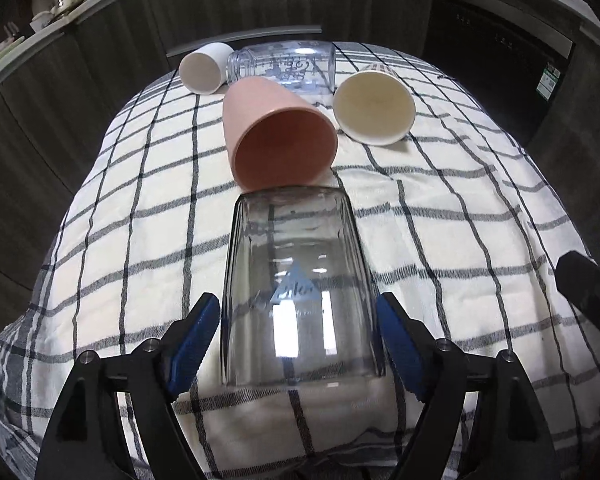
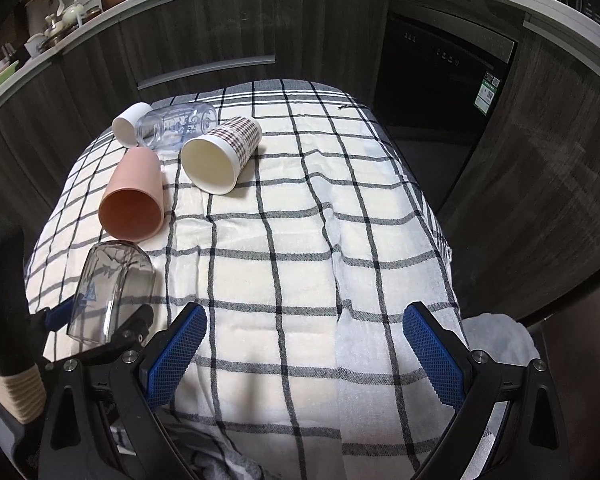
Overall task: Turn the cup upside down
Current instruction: 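Lift the clear cup with the left tool toward the right tool, then close the right tool on the clear cup while the left tool releases it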
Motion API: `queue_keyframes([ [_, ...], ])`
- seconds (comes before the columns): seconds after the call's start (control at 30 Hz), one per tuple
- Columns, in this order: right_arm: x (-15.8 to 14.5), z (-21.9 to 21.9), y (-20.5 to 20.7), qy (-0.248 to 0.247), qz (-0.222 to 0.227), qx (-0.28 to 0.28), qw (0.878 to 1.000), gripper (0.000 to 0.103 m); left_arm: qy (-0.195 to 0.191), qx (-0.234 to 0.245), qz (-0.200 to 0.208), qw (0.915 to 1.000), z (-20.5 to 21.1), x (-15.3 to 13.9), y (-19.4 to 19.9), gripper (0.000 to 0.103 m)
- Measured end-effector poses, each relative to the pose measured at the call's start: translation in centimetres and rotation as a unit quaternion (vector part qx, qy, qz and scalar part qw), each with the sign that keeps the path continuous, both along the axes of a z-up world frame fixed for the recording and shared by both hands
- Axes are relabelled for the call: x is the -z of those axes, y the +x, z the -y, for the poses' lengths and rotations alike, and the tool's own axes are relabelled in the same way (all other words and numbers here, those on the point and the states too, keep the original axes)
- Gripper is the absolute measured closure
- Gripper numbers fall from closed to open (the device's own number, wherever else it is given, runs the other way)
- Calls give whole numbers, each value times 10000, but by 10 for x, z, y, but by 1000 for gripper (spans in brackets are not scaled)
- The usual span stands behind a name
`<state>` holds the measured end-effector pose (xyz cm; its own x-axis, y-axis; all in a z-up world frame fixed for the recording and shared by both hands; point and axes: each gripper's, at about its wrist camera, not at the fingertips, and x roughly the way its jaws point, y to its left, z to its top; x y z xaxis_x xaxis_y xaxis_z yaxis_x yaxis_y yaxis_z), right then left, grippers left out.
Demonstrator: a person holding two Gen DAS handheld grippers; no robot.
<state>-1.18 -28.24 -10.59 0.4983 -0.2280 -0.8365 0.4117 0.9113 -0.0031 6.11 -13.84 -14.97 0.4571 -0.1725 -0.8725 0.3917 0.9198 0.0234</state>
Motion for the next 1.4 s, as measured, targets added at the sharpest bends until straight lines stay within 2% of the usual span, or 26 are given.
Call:
queue_keyframes([
  [0.13, -11, -5, -3, -44, 84, -27, 10000, 3, -120, -29, 13, 9999, -10, -13, -7, 22],
  [0.27, -31, -16, -4, -88, 250, -149, 9995, 3, -378, -142, 111, 9991, -33, -39, -17, 15],
  [0.37, -40, -26, 1, 13, 310, -258, 9992, 3, -545, -230, 181, 9981, -52, -56, -21, 15],
  [0.57, -46, -54, 23, 313, 214, -554, 9977, 4, -578, -585, 492, 9954, -94, -81, -18, 12],
  [0.67, -43, -71, 40, 503, 23, -761, 9958, 4, -582, -882, 610, 9925, -118, -87, -9, 12],
  [0.87, -24, -95, 84, 866, -708, -1067, 9880, 7, -695, -1490, 571, 9847, -162, -84, 15, 12],
  [0.97, -7, -103, 108, 1119, -1318, -1147, 9782, 12, -756, -1685, 448, 9818, -178, -80, 28, 12],
  [1.07, 10, -109, 130, 1273, -2000, -1188, 9642, 14, -786, -1749, 395, 9806, -185, -78, 38, 12],
  [1.2, 32, -117, 156, 1242, -2838, -1214, 9430, 17, -827, -1790, 425, 9794, -189, -79, 49, 12],
  [1.4, 62, -125, 176, 1083, -3608, -1148, 9192, 20, -939, -1830, 244, 9783, -194, -69, 65, 11],
])
